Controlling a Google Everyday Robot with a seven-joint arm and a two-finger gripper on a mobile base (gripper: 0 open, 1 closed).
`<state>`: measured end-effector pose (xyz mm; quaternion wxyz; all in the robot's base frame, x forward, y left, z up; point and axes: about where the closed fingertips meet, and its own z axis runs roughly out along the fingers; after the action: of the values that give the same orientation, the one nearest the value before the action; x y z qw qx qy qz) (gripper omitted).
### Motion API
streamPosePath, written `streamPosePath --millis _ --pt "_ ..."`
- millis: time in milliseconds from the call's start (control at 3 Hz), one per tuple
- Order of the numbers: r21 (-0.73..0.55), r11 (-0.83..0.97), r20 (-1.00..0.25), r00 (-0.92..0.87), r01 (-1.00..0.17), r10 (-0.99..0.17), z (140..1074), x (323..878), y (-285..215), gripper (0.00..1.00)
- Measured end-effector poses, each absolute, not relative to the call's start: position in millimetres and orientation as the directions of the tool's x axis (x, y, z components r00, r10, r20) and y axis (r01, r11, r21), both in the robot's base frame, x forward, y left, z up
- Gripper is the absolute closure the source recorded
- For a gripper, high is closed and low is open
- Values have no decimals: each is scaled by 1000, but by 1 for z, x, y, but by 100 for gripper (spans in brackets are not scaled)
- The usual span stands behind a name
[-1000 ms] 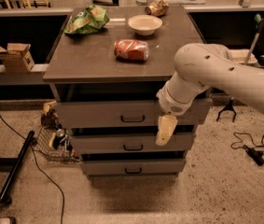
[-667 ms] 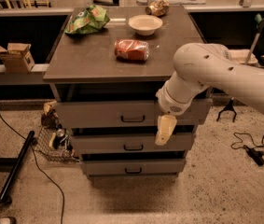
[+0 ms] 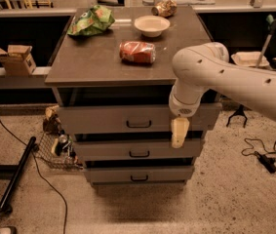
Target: Open top drawer
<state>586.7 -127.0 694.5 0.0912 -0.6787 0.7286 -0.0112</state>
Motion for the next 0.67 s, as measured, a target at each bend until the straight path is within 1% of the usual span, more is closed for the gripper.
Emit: streamPosePath --millis 333,667 --pt "-130 60 -40 -55 -990 -998 682 605 -145 0" --pt "-108 53 -17 -52 -993 -999 668 621 -159 0"
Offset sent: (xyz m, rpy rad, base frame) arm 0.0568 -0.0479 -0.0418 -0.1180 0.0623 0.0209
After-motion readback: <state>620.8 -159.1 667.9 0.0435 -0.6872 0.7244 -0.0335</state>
